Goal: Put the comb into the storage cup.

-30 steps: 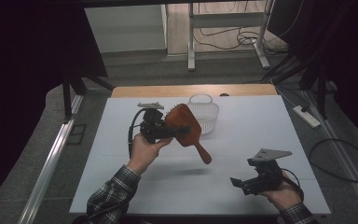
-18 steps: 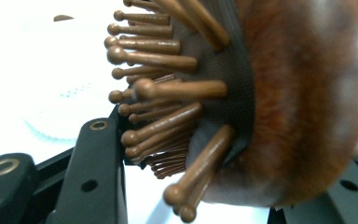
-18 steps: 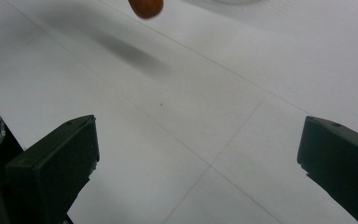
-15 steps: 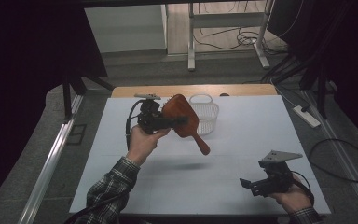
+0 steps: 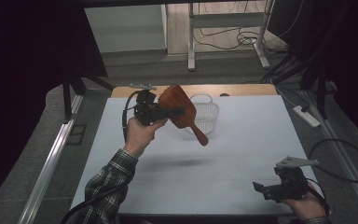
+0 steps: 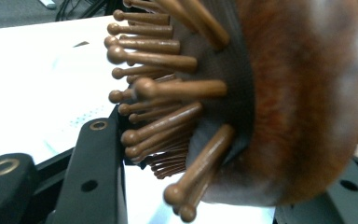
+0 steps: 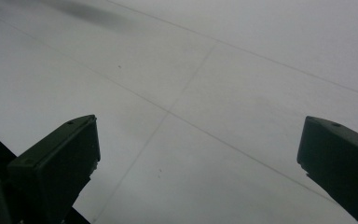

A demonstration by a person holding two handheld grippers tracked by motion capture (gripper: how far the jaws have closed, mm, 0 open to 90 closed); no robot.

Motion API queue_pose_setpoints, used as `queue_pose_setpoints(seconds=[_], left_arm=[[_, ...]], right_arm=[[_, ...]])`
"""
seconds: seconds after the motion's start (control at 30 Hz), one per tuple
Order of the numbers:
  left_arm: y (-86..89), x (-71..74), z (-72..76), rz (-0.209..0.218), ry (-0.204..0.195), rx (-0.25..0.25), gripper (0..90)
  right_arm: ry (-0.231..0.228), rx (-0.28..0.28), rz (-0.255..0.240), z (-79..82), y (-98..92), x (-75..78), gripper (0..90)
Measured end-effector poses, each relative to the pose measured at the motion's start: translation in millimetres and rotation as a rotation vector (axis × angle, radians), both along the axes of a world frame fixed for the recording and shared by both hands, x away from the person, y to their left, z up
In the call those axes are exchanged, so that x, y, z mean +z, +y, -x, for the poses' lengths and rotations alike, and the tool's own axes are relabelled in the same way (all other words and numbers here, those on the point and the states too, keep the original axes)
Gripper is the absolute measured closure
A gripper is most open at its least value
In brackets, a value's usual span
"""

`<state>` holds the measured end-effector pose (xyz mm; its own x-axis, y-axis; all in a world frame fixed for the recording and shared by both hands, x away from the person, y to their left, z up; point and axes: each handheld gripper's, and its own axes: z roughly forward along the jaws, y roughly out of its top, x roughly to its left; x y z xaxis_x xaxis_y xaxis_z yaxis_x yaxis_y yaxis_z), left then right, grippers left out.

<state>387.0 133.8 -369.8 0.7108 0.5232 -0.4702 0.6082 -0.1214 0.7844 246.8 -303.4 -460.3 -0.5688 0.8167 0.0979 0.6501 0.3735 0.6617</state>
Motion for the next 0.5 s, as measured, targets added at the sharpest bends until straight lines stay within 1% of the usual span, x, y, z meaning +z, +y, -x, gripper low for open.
queue_pose_setpoints(seconds=[0.07, 0.13, 0.23, 0.33, 0.4, 0.5], left_arm=[[0.8, 1.3, -1.6, 0.001, -0.001, 0.003, 51.1], [1.6, 3.0, -3.6, 0.006, -0.001, 0.009, 51.1], [2.4, 5.5, -6.4, 0.01, 0.0, 0.016, 51.1], [2.4, 7.2, -8.6, 0.01, 0.001, 0.022, 51.1], [2.7, 8.0, -11.2, 0.01, 0.001, 0.028, 51.1], [3.1, 8.5, -14.9, 0.008, 0.001, 0.039, 51.1]], right_arm=[[-0.01, -0.026, 0.023, 3.3, -2.0, -0.3, 0.0], [-0.016, -0.035, 0.025, 4.4, -2.5, 0.5, 0.0], [-0.015, -0.049, 0.043, 7.0, -3.4, 1.4, 0.0], [-0.018, -0.058, 0.042, 8.2, -4.5, 2.0, 0.0], [-0.017, -0.066, 0.026, 8.3, -6.3, 2.4, 0.0], [-0.019, -0.064, 0.021, 8.5, -6.6, 2.3, 0.0]])
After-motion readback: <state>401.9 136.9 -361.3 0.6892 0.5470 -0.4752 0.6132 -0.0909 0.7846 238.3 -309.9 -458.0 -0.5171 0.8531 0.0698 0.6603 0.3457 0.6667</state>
